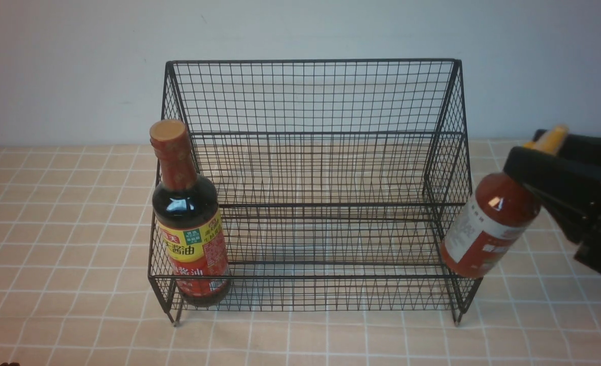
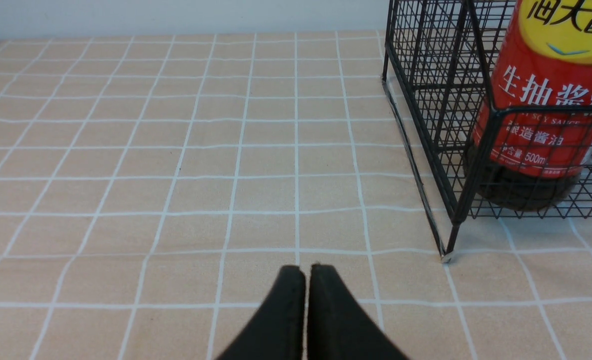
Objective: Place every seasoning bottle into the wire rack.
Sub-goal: Use the right arm to put the condiment bottle back on the shelf
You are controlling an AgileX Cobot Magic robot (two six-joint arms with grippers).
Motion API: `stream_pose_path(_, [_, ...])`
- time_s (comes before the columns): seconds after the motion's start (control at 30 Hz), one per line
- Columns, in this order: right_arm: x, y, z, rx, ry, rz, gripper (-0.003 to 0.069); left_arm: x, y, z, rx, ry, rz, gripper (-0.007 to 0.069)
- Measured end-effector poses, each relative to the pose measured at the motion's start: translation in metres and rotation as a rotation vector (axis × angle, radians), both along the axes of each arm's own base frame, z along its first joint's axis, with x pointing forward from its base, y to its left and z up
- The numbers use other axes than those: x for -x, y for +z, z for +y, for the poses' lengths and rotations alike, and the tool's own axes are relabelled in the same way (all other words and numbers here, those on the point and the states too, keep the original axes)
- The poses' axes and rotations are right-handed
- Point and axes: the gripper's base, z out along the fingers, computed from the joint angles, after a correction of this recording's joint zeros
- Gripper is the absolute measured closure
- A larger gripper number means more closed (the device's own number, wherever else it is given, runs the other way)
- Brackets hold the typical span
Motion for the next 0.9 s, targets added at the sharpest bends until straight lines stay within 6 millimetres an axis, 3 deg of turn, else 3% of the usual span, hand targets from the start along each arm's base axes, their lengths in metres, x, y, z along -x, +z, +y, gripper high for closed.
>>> stream_pose_path(0.2, [-0.026, -0.003, 0.004, 0.027, 0.062, -0.001, 0.0373, 0.0, 0.0, 0.0, 0.0, 0.0, 0.0, 0.0631])
stream_pose_path(0.47, [-0.059, -0.03, 0.026, 0.104, 0.103, 0.058, 0.0373, 0.0, 0.0, 0.0, 0.0, 0.0, 0.0, 0.0631])
stream_pose_path(0.9, [-0.085, -0.064, 0.04, 0.091, 0.036, 0.154, 0.0373, 0.0, 0.0, 0.0, 0.0, 0.0, 0.0, 0.0631])
